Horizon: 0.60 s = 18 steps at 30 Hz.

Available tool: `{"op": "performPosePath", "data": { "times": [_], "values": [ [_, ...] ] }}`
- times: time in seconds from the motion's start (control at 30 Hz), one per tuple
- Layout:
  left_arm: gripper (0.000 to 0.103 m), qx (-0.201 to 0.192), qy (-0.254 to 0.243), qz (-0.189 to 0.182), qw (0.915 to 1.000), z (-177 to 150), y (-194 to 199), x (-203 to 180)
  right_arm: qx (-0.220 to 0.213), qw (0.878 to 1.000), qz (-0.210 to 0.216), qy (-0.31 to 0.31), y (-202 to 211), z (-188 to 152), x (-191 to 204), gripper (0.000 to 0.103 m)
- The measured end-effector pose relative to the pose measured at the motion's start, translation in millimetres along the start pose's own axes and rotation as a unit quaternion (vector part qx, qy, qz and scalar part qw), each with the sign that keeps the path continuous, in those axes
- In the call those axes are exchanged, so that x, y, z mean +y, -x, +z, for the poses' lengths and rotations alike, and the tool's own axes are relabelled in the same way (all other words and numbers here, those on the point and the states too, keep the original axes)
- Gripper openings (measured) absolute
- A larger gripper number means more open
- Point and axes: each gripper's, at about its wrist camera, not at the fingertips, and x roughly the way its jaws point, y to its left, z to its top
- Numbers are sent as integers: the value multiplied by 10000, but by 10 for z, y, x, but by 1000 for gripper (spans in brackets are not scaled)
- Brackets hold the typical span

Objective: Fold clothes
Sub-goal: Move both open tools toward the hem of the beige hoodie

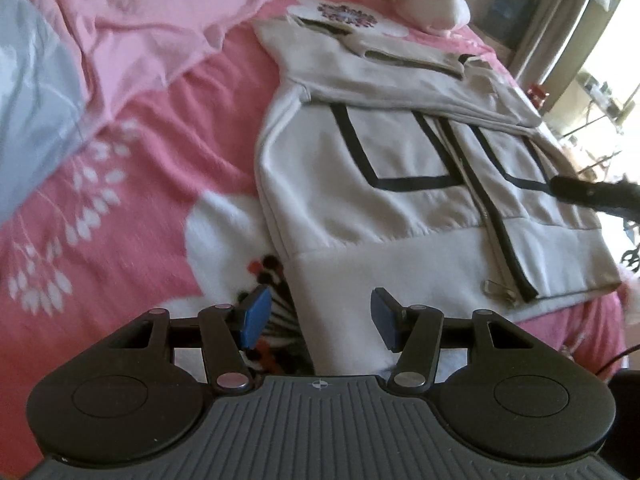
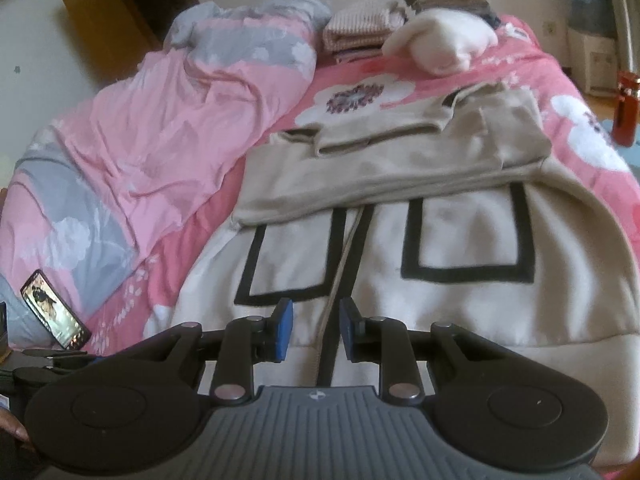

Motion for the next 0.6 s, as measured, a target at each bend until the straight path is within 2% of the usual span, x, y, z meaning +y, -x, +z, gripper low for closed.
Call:
{"op": "performPosePath", "data": {
  "times": [0.13, 0.37, 0.47, 0.6],
  "values": [
    [53, 77, 55, -132, 9999, -61, -81, 1, 221, 9997, 40, -55, -118, -55, -33, 27],
    [50, 336, 355, -187, 9986, -115, -219, 49, 345, 9987, 245, -267, -216, -93, -69, 27],
    [49, 395, 468, -266, 9978, -155, -237, 69, 336, 9989, 303, -123, -207, -105, -19, 27],
    [39, 393, 675, -467, 9959, -192, -226, 124, 276, 9983, 429, 268, -167, -137, 108, 27]
  ]
}}
